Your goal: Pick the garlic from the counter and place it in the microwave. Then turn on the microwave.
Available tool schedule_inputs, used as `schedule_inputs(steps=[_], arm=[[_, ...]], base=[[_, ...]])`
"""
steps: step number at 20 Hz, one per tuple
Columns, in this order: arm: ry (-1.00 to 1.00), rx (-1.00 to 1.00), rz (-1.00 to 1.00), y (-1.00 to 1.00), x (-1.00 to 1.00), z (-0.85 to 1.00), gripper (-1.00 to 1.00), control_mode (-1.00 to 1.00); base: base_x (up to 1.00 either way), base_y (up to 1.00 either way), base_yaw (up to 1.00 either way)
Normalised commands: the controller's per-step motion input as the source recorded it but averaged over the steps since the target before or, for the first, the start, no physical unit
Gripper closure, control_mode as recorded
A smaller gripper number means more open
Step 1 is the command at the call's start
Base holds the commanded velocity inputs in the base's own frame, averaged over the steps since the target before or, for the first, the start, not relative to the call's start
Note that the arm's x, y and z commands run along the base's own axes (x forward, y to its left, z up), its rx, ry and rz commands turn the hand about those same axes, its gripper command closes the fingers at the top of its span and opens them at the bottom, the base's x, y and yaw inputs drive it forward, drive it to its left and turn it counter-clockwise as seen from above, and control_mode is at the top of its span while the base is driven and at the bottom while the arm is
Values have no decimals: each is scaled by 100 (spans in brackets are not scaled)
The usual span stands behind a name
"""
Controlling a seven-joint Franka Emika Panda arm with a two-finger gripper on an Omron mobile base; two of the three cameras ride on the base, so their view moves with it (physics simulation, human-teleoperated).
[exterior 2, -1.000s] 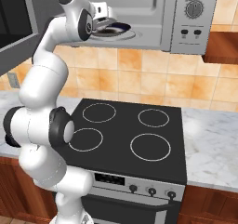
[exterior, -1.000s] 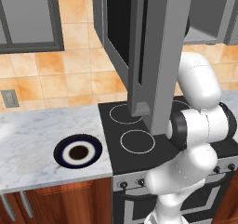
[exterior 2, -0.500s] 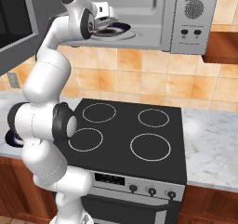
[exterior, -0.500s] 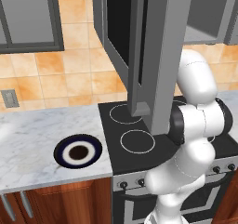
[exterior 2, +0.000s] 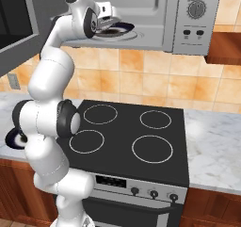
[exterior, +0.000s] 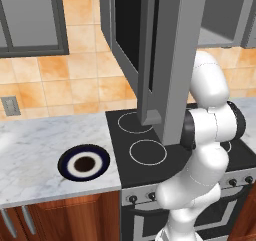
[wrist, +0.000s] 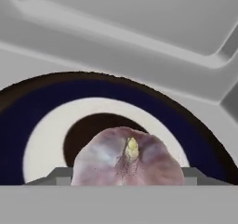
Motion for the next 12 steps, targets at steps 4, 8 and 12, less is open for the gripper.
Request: schedule_inputs(steps=[4,8,12], arm=[[1,0,0,0,15,-1,100,-100],[1,0,0,0,8,0,100,-100],[3,0,0,0,10,0,-100,-100]], base=[[0,0,0],[0,0,0],[0,0,0]])
